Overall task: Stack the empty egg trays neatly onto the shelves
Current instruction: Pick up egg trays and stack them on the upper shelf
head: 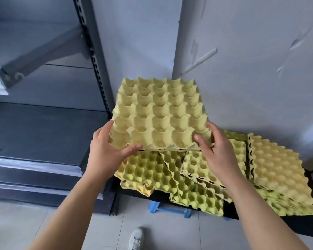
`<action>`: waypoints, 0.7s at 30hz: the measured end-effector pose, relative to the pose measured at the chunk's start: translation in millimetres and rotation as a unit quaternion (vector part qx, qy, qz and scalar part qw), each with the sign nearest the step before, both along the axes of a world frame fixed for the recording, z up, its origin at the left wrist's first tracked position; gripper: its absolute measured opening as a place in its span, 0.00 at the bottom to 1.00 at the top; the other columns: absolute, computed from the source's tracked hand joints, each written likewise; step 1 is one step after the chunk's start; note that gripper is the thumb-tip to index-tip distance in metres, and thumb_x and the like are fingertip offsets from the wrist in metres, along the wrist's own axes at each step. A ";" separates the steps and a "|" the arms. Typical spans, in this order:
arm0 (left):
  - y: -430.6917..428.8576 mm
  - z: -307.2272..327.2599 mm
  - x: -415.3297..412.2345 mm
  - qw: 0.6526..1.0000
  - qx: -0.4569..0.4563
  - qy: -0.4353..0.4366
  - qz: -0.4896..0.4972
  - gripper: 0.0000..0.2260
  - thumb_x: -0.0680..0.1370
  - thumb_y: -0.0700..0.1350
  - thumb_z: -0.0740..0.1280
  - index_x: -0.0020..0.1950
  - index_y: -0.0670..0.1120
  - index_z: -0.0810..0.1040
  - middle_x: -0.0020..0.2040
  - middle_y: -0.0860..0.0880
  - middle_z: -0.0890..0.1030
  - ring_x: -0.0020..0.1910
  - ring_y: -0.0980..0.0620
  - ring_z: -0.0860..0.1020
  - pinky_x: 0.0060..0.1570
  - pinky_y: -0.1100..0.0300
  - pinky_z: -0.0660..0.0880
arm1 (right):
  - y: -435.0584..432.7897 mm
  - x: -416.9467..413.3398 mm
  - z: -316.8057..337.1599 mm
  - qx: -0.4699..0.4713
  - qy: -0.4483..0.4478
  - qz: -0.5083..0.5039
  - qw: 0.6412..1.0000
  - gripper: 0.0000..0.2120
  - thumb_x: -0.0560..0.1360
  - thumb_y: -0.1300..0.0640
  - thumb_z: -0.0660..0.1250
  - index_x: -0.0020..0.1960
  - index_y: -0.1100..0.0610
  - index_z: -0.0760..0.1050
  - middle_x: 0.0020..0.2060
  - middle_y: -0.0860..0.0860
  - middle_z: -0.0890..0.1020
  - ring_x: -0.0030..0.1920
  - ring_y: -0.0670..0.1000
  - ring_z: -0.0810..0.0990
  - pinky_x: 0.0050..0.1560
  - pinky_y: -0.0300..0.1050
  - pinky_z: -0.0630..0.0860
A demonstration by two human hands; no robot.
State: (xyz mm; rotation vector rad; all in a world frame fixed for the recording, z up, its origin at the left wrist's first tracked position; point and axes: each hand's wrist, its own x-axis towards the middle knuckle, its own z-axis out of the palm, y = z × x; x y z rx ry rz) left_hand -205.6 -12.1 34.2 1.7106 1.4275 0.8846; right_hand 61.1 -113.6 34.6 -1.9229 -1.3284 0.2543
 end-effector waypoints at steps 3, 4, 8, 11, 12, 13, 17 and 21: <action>-20.3 38.0 -12.4 0.998 0.059 -0.018 0.014 0.50 0.54 0.73 0.73 0.73 0.58 0.66 0.67 0.54 0.71 0.65 0.51 0.71 0.64 0.46 0.72 | -12.6 -6.3 38.6 0.037 0.007 0.020 0.999 0.31 0.75 0.36 0.59 0.73 0.49 0.62 0.59 0.51 0.74 0.59 0.52 0.73 0.62 0.52 0.71; -25.7 50.7 -17.1 0.997 0.075 -0.025 0.020 0.50 0.54 0.74 0.73 0.73 0.58 0.66 0.67 0.54 0.71 0.66 0.51 0.71 0.64 0.45 0.72 | -15.3 -8.8 50.7 0.055 0.007 0.026 0.998 0.32 0.75 0.33 0.59 0.73 0.48 0.63 0.54 0.49 0.73 0.54 0.51 0.73 0.58 0.52 0.73; -36.0 94.5 -45.5 0.988 0.137 -0.054 0.036 0.49 0.54 0.75 0.74 0.71 0.60 0.67 0.65 0.53 0.75 0.64 0.50 0.75 0.62 0.46 0.74 | -18.7 -27.6 101.8 0.128 -0.001 0.038 0.991 0.30 0.75 0.36 0.61 0.71 0.51 0.66 0.49 0.46 0.70 0.49 0.48 0.70 0.53 0.47 0.70; -42.1 124.3 -72.5 0.981 0.163 -0.081 0.063 0.49 0.53 0.74 0.74 0.71 0.60 0.66 0.65 0.53 0.75 0.63 0.51 0.76 0.63 0.48 0.74 | -12.4 -52.9 135.8 0.172 -0.008 0.055 0.984 0.29 0.74 0.37 0.61 0.69 0.51 0.69 0.49 0.45 0.72 0.51 0.46 0.71 0.53 0.44 0.70; -43.3 132.6 -83.4 0.979 0.172 -0.086 0.069 0.49 0.53 0.74 0.74 0.71 0.60 0.66 0.64 0.53 0.76 0.63 0.51 0.76 0.63 0.48 0.74 | -7.4 -63.0 144.3 0.181 -0.009 0.065 0.981 0.29 0.73 0.37 0.61 0.69 0.51 0.69 0.49 0.45 0.72 0.50 0.46 0.71 0.52 0.43 0.70; -44.2 140.1 -94.2 0.977 0.179 -0.088 0.077 0.49 0.52 0.74 0.74 0.71 0.60 0.67 0.63 0.53 0.77 0.63 0.51 0.76 0.63 0.48 0.74 | -2.2 -73.0 151.4 0.189 -0.011 0.076 0.979 0.29 0.73 0.36 0.61 0.69 0.51 0.69 0.49 0.45 0.72 0.50 0.46 0.71 0.51 0.43 0.69; -40.7 164.7 -154.4 0.967 0.207 -0.088 0.122 0.48 0.52 0.75 0.73 0.69 0.58 0.69 0.60 0.54 0.79 0.61 0.52 0.77 0.62 0.49 0.74 | 25.6 -130.0 174.9 0.209 -0.008 0.121 0.970 0.31 0.72 0.33 0.60 0.68 0.51 0.70 0.48 0.44 0.71 0.47 0.46 0.72 0.48 0.42 0.67; -34.0 184.7 -230.2 0.957 0.225 -0.091 0.162 0.48 0.52 0.74 0.74 0.68 0.57 0.70 0.59 0.54 0.79 0.56 0.55 0.78 0.56 0.60 0.75 | 58.6 -207.4 190.6 0.218 0.005 0.158 0.963 0.29 0.73 0.34 0.61 0.67 0.50 0.70 0.46 0.46 0.74 0.42 0.47 0.73 0.46 0.42 0.67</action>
